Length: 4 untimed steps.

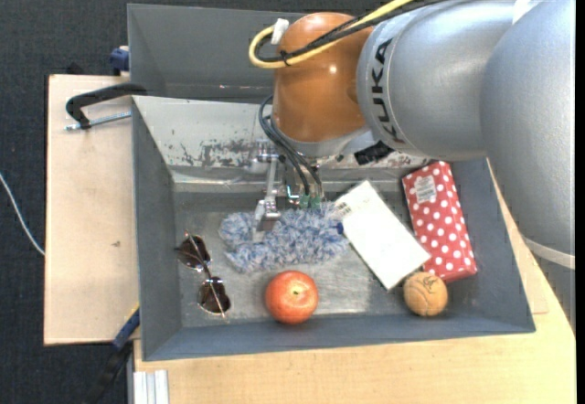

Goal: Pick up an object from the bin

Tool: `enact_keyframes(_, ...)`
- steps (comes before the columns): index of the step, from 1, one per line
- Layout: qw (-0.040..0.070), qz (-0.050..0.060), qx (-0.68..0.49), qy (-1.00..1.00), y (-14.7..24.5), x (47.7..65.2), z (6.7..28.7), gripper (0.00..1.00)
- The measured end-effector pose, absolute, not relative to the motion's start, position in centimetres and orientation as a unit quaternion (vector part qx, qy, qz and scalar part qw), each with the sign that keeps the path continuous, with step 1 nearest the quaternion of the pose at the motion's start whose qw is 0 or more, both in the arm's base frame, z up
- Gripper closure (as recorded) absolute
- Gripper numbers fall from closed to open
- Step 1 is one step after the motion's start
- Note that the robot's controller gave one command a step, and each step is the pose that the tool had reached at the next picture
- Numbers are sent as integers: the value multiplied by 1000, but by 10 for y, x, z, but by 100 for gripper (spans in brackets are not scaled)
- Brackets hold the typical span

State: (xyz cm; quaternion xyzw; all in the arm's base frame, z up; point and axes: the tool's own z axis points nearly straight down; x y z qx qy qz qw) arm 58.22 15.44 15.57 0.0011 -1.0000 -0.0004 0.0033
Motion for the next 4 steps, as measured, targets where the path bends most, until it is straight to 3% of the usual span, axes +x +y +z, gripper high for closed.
enact_keyframes(1,-1,-1,0,-1000,154,584,161,0)
enact_keyframes(2,-4,-2,-33,-999,154,587,148,0)
enact_keyframes(3,-1,-1,-117,-993,142,582,95,0)
enact_keyframes(4,0,-3,-132,-991,155,582,77,100)
